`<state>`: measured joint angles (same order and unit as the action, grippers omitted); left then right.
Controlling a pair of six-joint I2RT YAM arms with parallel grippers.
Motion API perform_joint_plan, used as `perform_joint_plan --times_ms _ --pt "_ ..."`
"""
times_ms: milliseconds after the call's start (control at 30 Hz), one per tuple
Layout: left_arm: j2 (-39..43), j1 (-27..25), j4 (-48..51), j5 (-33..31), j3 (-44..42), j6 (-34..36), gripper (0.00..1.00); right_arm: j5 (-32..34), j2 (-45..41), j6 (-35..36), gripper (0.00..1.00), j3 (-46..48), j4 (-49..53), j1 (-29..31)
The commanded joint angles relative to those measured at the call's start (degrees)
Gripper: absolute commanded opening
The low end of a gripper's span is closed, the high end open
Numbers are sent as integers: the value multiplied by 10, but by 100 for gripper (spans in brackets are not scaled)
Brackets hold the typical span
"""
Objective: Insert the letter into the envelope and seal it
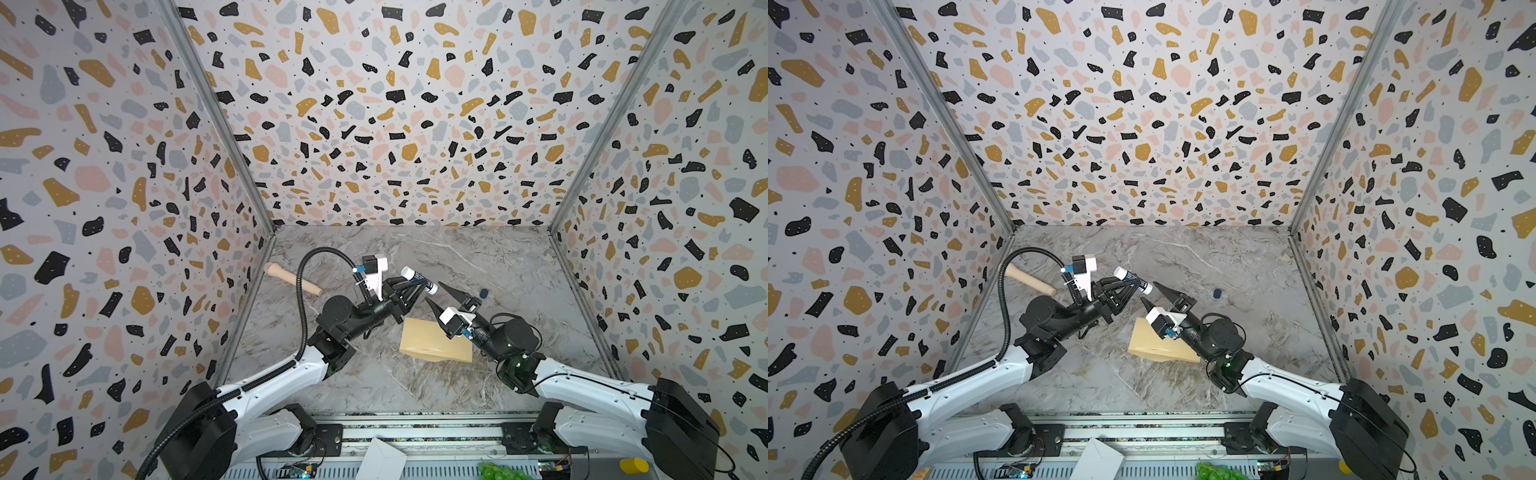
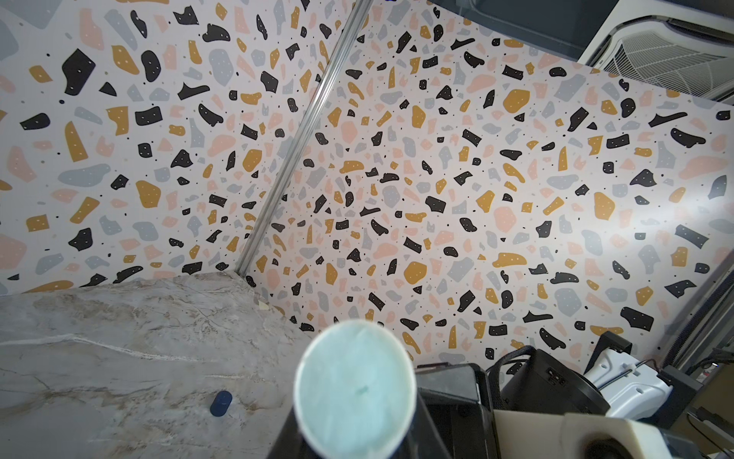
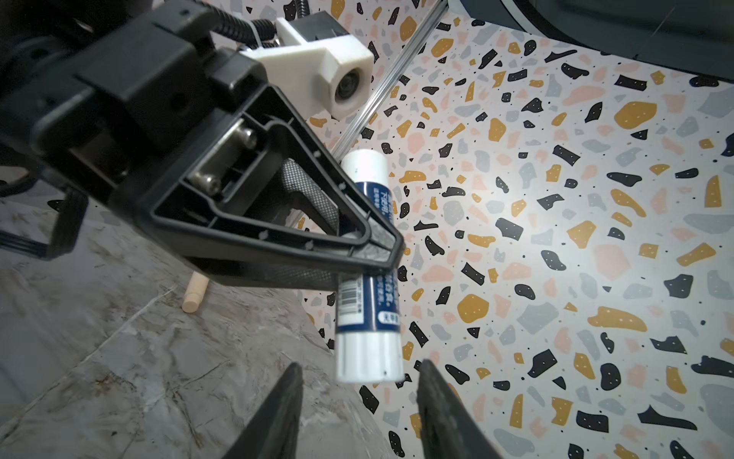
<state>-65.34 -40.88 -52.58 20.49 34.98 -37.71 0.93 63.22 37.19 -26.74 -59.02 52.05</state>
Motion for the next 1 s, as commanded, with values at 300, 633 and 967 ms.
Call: perform_joint_plan --times_ms 300,633,967 --pt "6 3 -27 3 18 1 0 28 18 32 35 -33 -54 15" --pt "7 3 -23 6 21 5 0 26 17 -4 6 -41 -41 14" --pt "10 3 -30 25 16 28 0 -461 10 -567 6 -112 -6 -207"
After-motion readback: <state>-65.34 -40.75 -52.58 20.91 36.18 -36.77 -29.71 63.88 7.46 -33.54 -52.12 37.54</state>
